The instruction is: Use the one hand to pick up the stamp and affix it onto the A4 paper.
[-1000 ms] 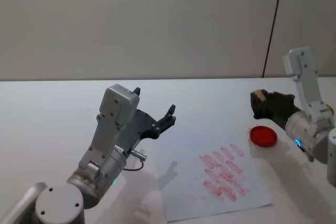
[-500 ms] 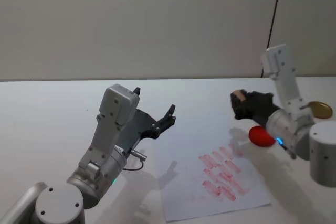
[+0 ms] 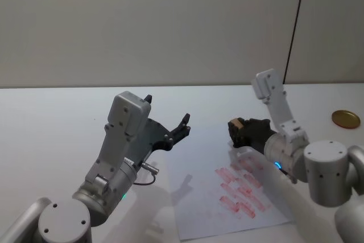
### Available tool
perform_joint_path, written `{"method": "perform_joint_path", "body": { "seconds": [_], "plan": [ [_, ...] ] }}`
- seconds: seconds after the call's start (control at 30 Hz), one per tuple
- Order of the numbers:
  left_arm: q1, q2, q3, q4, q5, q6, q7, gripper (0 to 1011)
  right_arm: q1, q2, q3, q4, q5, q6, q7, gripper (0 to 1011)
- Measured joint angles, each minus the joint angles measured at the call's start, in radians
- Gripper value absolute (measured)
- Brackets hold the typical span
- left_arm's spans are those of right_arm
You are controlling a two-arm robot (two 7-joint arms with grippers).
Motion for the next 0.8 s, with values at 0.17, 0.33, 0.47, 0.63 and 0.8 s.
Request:
{"method": "perform_joint_path", "body": {
  "seconds": [0.17, 0.33, 0.47, 0.63, 0.8],
  "plan": [
    [0.0, 0.0, 0.0, 0.0, 0.0, 0.0, 0.0, 993, 0.024, -0.02, -0.013, 0.071, -0.01, -0.024, 0.009, 217],
    [0.0, 0.0, 0.0, 0.0, 0.0, 0.0, 0.0, 993, 0.038, -0.031, -0.021, 0.116, -0.016, -0.038, 0.012, 217],
    [0.0, 0.0, 0.0, 0.0, 0.0, 0.0, 0.0, 993, 0.047, -0.038, -0.025, 0.146, -0.02, -0.049, 0.013, 217],
    [0.0, 0.0, 0.0, 0.0, 0.0, 0.0, 0.0, 993, 0.058, -0.045, -0.028, 0.185, -0.026, -0.067, 0.013, 217],
    [0.0, 0.0, 0.0, 0.0, 0.0, 0.0, 0.0, 993, 0.063, -0.049, -0.03, 0.207, -0.03, -0.075, 0.013, 217]
  ]
}}
